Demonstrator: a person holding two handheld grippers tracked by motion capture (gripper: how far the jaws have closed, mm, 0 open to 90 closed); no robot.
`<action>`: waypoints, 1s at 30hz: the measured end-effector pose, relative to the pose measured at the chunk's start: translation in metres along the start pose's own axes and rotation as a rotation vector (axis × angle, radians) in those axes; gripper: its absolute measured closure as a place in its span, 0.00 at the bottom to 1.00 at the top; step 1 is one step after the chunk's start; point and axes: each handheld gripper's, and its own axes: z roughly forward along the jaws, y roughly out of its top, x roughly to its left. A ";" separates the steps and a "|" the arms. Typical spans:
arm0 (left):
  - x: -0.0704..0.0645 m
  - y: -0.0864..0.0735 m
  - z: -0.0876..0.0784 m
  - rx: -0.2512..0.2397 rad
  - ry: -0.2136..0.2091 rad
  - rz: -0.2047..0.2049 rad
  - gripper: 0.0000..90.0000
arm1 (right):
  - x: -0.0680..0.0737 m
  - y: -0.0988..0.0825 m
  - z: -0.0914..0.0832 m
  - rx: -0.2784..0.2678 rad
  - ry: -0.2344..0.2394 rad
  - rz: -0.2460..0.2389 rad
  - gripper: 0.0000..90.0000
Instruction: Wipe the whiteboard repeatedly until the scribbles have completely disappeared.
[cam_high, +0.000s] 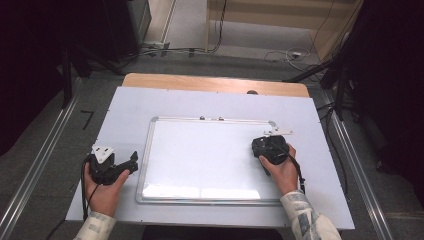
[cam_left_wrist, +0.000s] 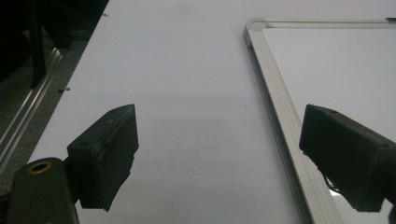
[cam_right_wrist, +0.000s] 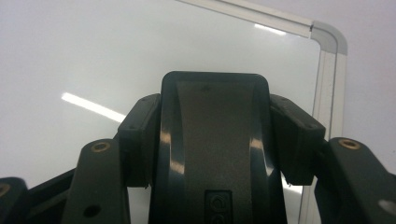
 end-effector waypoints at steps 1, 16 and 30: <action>0.000 0.000 0.000 0.000 0.000 -0.001 0.14 | 0.000 0.000 0.000 0.000 0.000 0.000 0.43; -0.001 0.000 -0.001 -0.002 -0.003 0.005 0.14 | 0.021 -0.020 -0.016 -0.007 0.061 0.003 0.43; -0.001 0.000 0.000 0.000 -0.004 0.007 0.14 | -0.001 0.004 0.007 -0.010 0.015 0.055 0.43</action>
